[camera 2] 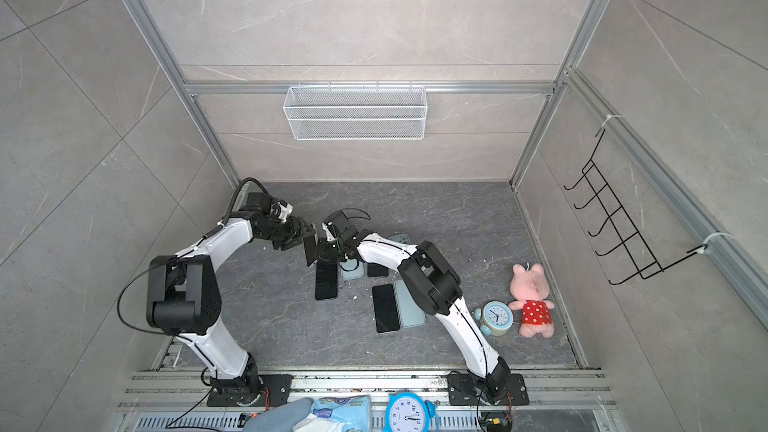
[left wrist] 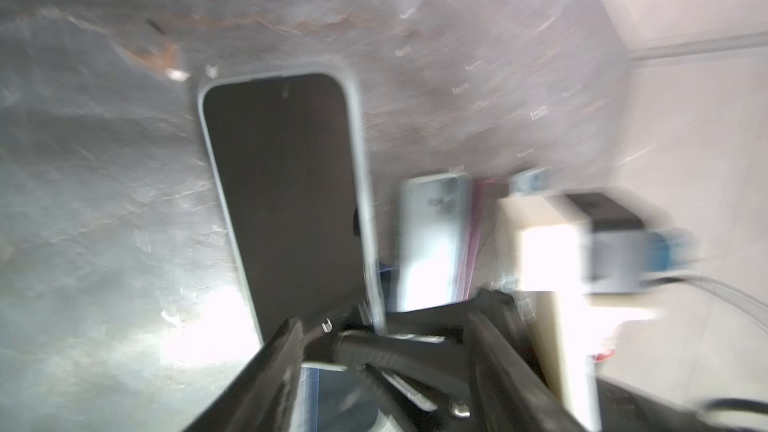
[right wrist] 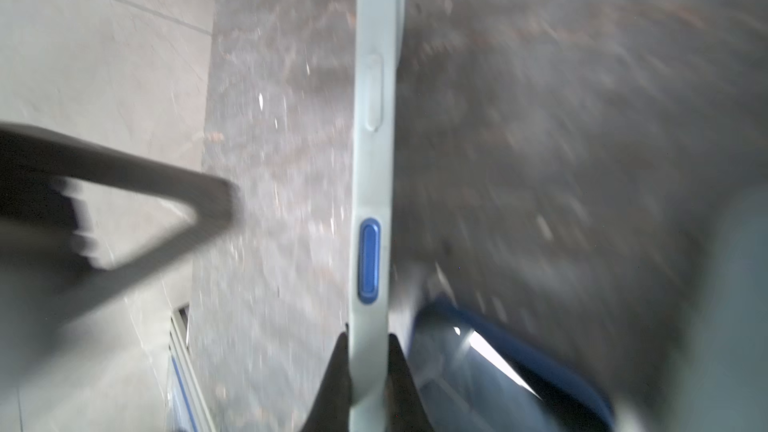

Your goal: Take the phone out of the phone case

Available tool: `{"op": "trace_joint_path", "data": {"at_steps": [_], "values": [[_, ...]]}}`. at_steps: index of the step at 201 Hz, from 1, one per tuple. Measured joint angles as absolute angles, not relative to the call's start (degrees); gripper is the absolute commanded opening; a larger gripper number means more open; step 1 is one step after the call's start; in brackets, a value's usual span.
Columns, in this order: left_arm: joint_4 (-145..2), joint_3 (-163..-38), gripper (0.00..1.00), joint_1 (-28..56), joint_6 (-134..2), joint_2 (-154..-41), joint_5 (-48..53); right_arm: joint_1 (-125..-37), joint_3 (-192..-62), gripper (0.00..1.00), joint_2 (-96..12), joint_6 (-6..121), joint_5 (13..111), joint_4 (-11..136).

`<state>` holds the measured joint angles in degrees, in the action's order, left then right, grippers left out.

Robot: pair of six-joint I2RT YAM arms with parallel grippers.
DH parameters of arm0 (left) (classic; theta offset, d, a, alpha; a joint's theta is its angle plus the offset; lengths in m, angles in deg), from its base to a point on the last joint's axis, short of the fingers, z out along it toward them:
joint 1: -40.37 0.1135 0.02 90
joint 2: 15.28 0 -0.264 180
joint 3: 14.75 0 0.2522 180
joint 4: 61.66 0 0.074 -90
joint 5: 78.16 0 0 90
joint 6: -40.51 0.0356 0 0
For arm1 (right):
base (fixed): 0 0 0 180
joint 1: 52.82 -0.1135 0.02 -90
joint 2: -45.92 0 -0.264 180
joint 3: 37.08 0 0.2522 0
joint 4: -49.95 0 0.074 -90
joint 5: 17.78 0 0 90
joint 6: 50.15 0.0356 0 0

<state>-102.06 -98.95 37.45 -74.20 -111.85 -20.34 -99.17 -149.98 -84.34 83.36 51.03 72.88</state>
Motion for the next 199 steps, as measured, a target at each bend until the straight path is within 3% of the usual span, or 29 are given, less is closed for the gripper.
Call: {"op": "trace_joint_path", "data": {"at_steps": [43, 81, 156, 199], "values": [[-91.89, -91.71, 0.91, 37.15, -81.15, -96.84, -20.23, -95.17, -135.90, 0.00, -66.24, 82.70, 50.48, 71.27], [-76.90, -82.23, 0.93, 35.64, -88.60, -90.46, -22.33, -89.33, -124.58, 0.00, -52.71, 83.67, 46.66, 65.47], [-37.43, -74.62, 0.92, 29.78, -108.21, -100.99, -30.85, -85.27, -115.90, 0.00, -43.47, 90.59, 33.33, 56.23], [-26.59, -77.40, 0.74, 27.70, -115.01, -107.22, -33.98, -85.25, -113.10, 0.00, -42.57, 94.53, 29.92, 50.31]]}}
